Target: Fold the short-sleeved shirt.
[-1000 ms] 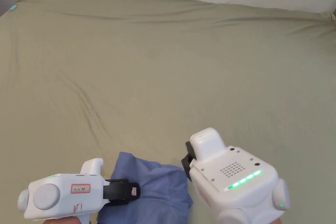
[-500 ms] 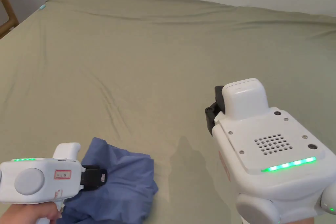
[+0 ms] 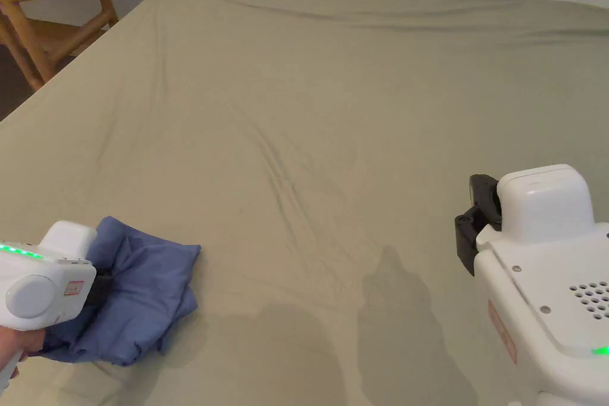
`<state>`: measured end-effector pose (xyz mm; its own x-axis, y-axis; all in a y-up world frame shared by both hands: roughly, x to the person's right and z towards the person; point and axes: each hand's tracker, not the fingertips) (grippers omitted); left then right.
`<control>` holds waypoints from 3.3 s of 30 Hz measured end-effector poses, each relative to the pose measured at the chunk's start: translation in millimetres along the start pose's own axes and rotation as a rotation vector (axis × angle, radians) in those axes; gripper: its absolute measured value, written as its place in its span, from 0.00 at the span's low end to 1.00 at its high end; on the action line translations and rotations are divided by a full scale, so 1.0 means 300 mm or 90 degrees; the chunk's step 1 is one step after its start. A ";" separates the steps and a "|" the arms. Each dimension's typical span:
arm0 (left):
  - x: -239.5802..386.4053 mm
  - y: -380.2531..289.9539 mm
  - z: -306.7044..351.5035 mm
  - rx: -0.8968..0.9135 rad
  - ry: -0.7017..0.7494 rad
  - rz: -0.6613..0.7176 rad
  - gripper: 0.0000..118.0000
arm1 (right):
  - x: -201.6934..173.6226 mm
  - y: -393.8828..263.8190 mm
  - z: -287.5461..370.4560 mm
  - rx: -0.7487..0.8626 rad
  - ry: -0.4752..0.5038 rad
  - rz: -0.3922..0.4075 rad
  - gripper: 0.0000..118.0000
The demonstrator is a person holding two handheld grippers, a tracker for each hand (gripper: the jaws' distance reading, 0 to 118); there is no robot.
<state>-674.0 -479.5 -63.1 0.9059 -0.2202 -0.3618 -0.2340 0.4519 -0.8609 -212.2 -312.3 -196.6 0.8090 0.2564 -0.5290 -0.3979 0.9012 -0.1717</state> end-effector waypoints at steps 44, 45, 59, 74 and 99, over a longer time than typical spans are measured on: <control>1.069 0.168 1.167 0.687 -0.140 0.048 0.00 | 0.339 0.078 0.460 0.151 -0.123 0.022 0.00; 1.074 0.162 1.162 0.683 -0.143 0.041 0.00 | 0.346 0.068 0.468 0.150 -0.119 0.015 0.00; 1.075 0.143 1.164 0.715 -0.055 0.026 0.00 | 0.367 0.022 0.475 0.148 -0.127 -0.010 0.00; 1.065 0.134 1.132 0.690 -0.067 0.019 0.00 | 0.345 -0.001 0.450 0.148 -0.140 -0.027 0.00; 1.017 0.143 1.143 0.687 -0.067 0.063 0.98 | 0.471 0.094 0.411 0.111 -0.114 -0.171 1.00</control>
<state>-286.7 -230.9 -87.7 0.9375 -0.0889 -0.3365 0.0789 0.9959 -0.0433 -55.8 -207.6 -173.7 0.9436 0.0464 -0.3277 -0.0942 0.9868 -0.1317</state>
